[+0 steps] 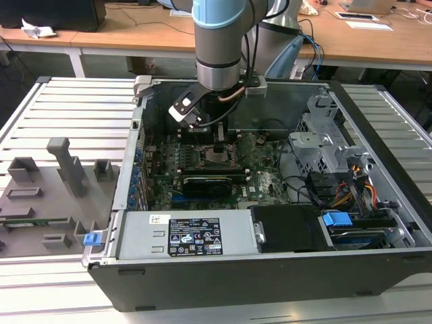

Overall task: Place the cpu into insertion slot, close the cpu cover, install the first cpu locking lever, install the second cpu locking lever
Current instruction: 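Close the cpu cover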

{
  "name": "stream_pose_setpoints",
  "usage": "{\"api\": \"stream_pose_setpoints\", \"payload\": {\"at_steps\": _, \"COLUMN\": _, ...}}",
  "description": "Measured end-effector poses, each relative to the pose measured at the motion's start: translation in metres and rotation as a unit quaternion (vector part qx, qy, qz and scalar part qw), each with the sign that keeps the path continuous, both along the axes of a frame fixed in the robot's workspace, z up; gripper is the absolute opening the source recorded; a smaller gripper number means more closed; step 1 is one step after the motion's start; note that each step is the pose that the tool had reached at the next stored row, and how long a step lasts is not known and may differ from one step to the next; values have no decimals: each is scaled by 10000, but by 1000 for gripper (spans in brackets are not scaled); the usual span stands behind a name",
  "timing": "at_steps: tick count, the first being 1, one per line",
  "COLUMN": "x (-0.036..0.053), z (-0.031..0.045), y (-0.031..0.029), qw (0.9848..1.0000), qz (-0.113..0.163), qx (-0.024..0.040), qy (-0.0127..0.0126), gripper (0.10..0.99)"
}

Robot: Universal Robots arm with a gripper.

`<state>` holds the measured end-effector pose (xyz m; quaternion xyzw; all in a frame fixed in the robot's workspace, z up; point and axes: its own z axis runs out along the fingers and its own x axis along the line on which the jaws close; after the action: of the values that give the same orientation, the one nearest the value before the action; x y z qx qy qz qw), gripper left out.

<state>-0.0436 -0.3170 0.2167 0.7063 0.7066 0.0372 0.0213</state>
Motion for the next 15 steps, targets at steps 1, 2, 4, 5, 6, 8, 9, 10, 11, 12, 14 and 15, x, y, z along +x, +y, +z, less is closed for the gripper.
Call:
{"api": "stream_pose_setpoints", "payload": {"at_steps": 1, "x": 0, "z": 0, "y": 0, "qw": 10000, "qz": -1, "qx": 0, "qy": 0, "gripper": 106}}
{"api": "stream_pose_setpoints", "payload": {"at_steps": 2, "x": 0, "z": 0, "y": 0, "qw": 10000, "qz": -2, "qx": 0, "qy": 0, "gripper": 106}}
{"api": "stream_pose_setpoints", "payload": {"at_steps": 4, "x": 0, "z": 2, "y": 0, "qw": 10000, "qz": -5, "qx": 0, "qy": 0, "gripper": 106}}
{"api": "stream_pose_setpoints", "payload": {"at_steps": 5, "x": 0, "z": 2, "y": 0, "qw": 10000, "qz": -6, "qx": 0, "qy": 0, "gripper": 106}}
{"api": "stream_pose_setpoints", "payload": {"at_steps": 6, "x": 0, "z": 2, "y": 0, "qw": 10000, "qz": -6, "qx": 0, "qy": 0, "gripper": 106}}
{"api": "stream_pose_setpoints", "payload": {"at_steps": 8, "x": 0, "z": 5, "y": 0, "qw": 10000, "qz": -7, "qx": -1, "qy": 1, "gripper": 106}}
{"api": "stream_pose_setpoints", "payload": {"at_steps": 9, "x": 0, "z": 9, "y": -1, "qw": 10000, "qz": -9, "qx": -2, "qy": 1, "gripper": 106}}
{"api": "stream_pose_setpoints", "payload": {"at_steps": 10, "x": 0, "z": 11, "y": 0, "qw": 10000, "qz": -11, "qx": -1, "qy": 1, "gripper": 106}}
{"api": "stream_pose_setpoints", "payload": {"at_steps": 11, "x": 0, "z": 13, "y": 0, "qw": 10000, "qz": -13, "qx": -1, "qy": 0, "gripper": 106}}
{"api": "stream_pose_setpoints", "payload": {"at_steps": 12, "x": 0, "z": 14, "y": 0, "qw": 10000, "qz": -16, "qx": 1, "qy": 0, "gripper": 106}}
{"api": "stream_pose_setpoints", "payload": {"at_steps": 14, "x": 0, "z": 19, "y": 0, "qw": 10000, "qz": -20, "qx": -1, "qy": 1, "gripper": 106}}
{"api": "stream_pose_setpoints", "payload": {"at_steps": 15, "x": 0, "z": 24, "y": 0, "qw": 10000, "qz": -25, "qx": -1, "qy": 1, "gripper": 106}}
